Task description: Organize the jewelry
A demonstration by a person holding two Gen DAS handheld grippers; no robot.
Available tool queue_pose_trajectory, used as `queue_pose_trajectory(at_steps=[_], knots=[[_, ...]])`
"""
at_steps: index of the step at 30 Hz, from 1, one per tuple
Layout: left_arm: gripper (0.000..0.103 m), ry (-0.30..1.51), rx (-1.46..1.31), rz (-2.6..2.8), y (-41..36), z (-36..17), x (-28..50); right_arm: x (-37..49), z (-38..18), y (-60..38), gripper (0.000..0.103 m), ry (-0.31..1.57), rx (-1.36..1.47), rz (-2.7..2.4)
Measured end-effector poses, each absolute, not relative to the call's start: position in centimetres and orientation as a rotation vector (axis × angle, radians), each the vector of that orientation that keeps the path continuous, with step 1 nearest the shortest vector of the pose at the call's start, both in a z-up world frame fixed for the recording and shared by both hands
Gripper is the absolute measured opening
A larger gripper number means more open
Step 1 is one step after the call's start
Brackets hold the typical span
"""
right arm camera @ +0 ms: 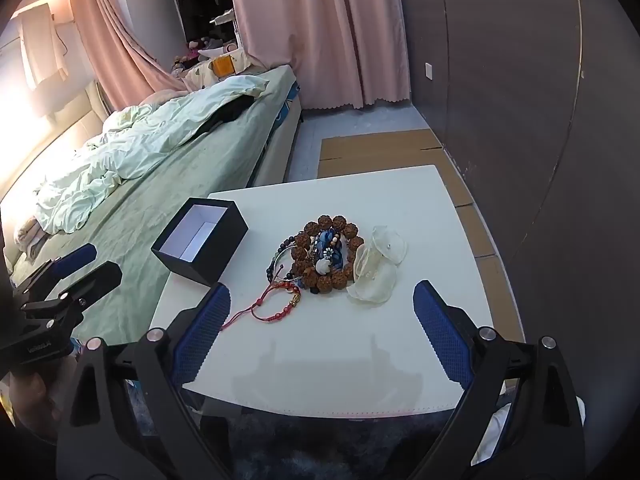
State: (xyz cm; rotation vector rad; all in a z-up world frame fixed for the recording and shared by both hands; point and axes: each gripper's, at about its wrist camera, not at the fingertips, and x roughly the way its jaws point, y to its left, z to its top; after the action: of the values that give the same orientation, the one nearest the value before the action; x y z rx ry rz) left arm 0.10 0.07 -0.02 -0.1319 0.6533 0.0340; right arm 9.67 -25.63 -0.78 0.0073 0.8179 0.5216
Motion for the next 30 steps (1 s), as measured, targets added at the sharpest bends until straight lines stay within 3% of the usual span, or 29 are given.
queue_pose_trajectory(at_steps=[30], knots=[[0.093,0.599,-0.119,0.048,-0.9,0.9,-1.2,8.5,0.1,-26.2,0.092,0.79,0.007,0.53]])
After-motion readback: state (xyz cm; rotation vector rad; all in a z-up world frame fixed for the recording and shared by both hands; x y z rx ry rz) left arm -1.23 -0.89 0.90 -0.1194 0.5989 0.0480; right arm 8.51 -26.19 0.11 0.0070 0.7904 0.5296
